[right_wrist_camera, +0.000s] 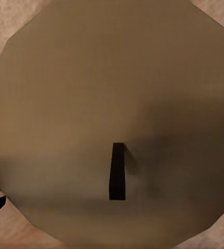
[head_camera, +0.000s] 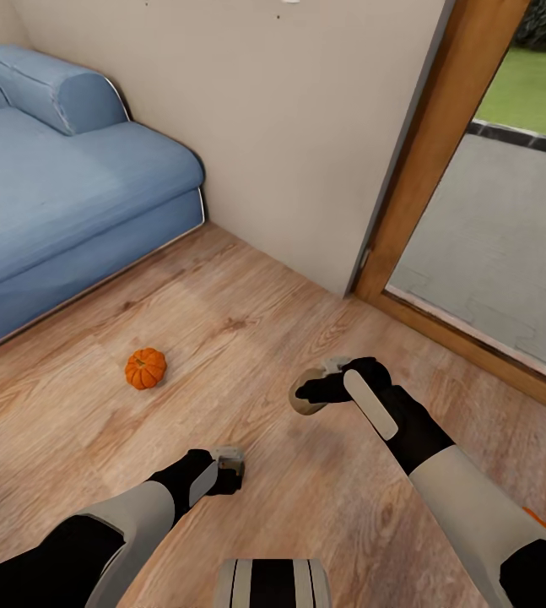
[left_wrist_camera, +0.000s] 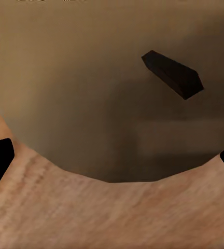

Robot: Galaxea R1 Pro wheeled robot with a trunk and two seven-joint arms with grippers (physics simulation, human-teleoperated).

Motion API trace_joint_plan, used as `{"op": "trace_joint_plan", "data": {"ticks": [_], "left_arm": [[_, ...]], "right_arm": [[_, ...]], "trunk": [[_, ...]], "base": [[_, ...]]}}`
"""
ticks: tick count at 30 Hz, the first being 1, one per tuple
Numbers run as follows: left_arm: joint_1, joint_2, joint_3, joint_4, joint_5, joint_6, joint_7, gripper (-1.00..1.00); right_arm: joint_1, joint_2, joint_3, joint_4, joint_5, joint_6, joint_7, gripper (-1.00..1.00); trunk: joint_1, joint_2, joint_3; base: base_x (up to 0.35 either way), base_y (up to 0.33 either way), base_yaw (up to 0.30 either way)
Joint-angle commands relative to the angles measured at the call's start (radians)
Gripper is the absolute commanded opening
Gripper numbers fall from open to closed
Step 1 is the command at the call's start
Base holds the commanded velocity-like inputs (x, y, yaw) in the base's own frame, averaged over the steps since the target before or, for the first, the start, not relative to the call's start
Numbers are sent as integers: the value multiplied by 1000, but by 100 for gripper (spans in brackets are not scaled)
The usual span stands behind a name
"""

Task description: Place each of the two pumpkins and all three candles from the living room inside a cabinet in the living room (use any cabinet), then make sure every cabinet is closed, and position the cauldron so it is next to a table in the living room.

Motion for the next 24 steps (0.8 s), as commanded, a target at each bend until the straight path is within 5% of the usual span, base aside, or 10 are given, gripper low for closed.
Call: {"op": "trace_joint_plan", "data": {"ticks": [1, 12, 20, 21, 24], "left_arm": [[0, 0, -7, -2, 11, 5, 6, 100], [0, 0, -6, -3, 11, 5, 6, 100], [0, -1, -7, -8, 11, 5, 6, 100], [0, -1, -7, -8, 11, 5, 6, -100], [0, -1, -7, -8, 11, 5, 6, -100]], "right_arm": [[-1, -1, 3, -1, -11, 1, -10, -100], [-1, -1, 3, -1, -11, 1, -10, -100], [-1, -1, 3, -1, -11, 1, -10, -100], [-1, -1, 3, -1, -11, 1, -10, -100], [-1, -1, 3, -1, -11, 1, -10, -100]], "trunk": [[0, 0, -1], [0, 0, -1], [0, 0, -1], [0, 0, -1], [0, 0, -1]], "base": [[43, 0, 0], [220, 0, 0], [28, 0, 0], [0, 0, 0], [0, 0, 0]]}}
